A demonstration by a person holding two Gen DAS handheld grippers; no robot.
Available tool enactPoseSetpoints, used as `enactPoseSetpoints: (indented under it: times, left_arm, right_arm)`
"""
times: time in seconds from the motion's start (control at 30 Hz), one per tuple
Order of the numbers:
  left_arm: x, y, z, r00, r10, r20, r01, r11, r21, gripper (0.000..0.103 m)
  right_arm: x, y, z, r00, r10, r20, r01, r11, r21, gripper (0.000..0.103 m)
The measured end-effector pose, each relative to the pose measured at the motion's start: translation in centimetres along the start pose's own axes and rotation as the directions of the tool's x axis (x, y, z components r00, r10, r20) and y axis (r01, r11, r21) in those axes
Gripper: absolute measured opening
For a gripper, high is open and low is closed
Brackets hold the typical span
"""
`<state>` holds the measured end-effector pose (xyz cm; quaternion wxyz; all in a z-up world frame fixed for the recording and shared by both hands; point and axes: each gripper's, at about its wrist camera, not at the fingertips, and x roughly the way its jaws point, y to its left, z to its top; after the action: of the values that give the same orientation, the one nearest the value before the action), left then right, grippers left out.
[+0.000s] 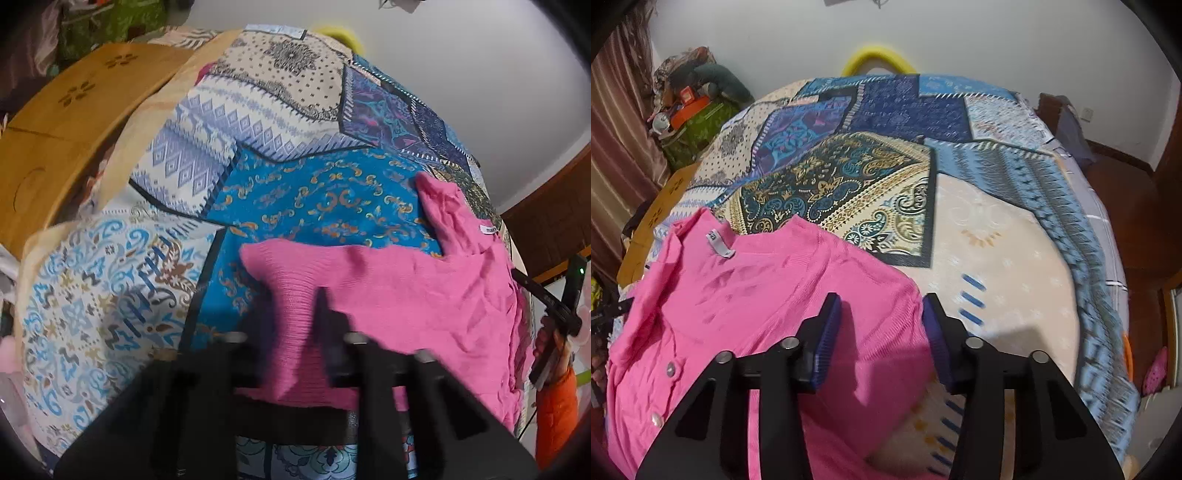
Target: Fold small clothes
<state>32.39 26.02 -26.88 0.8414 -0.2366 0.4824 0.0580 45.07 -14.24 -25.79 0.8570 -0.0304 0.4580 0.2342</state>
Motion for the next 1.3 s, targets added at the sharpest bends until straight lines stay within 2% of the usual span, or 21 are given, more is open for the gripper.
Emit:
enactPoseSetpoints:
  times: [0.03,0.1,0.23,0.33,0.43,0.47,0.5,0.53,0.63,0.73,0.9,0.97,1.17,1.3]
  left_arm:
    - [-0.3,-0.1,0.1,1.0,0.011,0.006,-0.011,1.0,0.013,0.006]
    - [-1.3,-0.3,0.3,0.991,0.121,0.048,-0.124,0.991,0.054,0.006]
    - [-2.9,1.8,1.6,0.96,0.261,0.102,-0.266,0.963,0.041,0.006]
    - [-4.2,4.1,2.8,0.91,0.39,0.144,-0.396,0.918,0.013,0.005]
    - [-5.6,6.7,3.7,0.864,0.477,0.159,-0.477,0.878,-0.046,0.005]
    - [-6.1,7.4,3.9,0.844,0.51,0.166,-0.507,0.86,-0.06,0.005]
    - [-6.5,8.0,4.0,0.832,0.527,0.172,-0.523,0.849,-0.068,0.005]
    - [-6.9,8.4,4.0,0.829,0.531,0.176,-0.527,0.847,-0.074,0.005]
    - [-8.0,8.6,4.0,0.846,0.501,0.182,-0.495,0.865,-0.079,0.005]
    - [-9.2,6.2,4.3,0.87,0.442,0.219,-0.444,0.895,-0.042,0.005]
    - [-11.7,-1.4,4.5,0.906,0.304,0.296,-0.342,0.936,0.087,0.005]
    - [-12.6,-4.9,4.4,0.92,0.241,0.308,-0.297,0.943,0.149,0.005]
    - [-12.4,-14.2,3.9,0.969,0.086,0.234,-0.147,0.954,0.26,0.005]
    - [-10.1,-19.0,2.8,0.982,0.055,0.181,-0.114,0.937,0.33,0.005]
  right_arm:
    - [0.1,0.5,0.1,1.0,-0.01,0.01,0.01,1.0,-0.027,0.034]
    - [0.2,1.5,0.1,1.0,-0.026,0.004,0.026,0.995,-0.093,0.011]
    - [0.1,2.0,0.3,0.999,-0.047,0.002,0.047,0.985,-0.164,0.008]
    - [0.2,1.5,0.6,0.995,-0.099,0.022,0.102,0.98,-0.169,0.008]
    - [0.2,0.7,0.9,0.992,-0.124,0.028,0.126,0.982,-0.138,0.008]
    - [0.2,0.7,1.0,0.99,-0.136,0.03,0.139,0.98,-0.139,0.008]
    - [0.2,0.7,1.2,0.989,-0.148,0.031,0.151,0.978,-0.142,0.008]
    - [0.3,0.8,1.3,0.988,-0.153,0.027,0.155,0.978,-0.138,0.008]
    - [0.1,1.2,1.7,0.99,-0.142,0.017,0.143,0.979,-0.147,0.009]
    - [-1.1,2.1,1.6,0.989,-0.146,0.026,0.148,0.975,-0.168,0.012]
    - [-4.7,3.2,1.1,0.994,-0.081,0.067,0.092,0.98,-0.174,0.039]
    - [-6.4,3.6,0.7,0.994,-0.055,0.093,0.071,0.981,-0.179,0.041]
    - [-9.7,4.2,-0.9,0.99,-0.008,0.138,0.034,0.982,-0.188,0.048]
    - [-10.5,4.5,-2.0,0.988,0.021,0.151,0.009,0.981,-0.193,0.048]
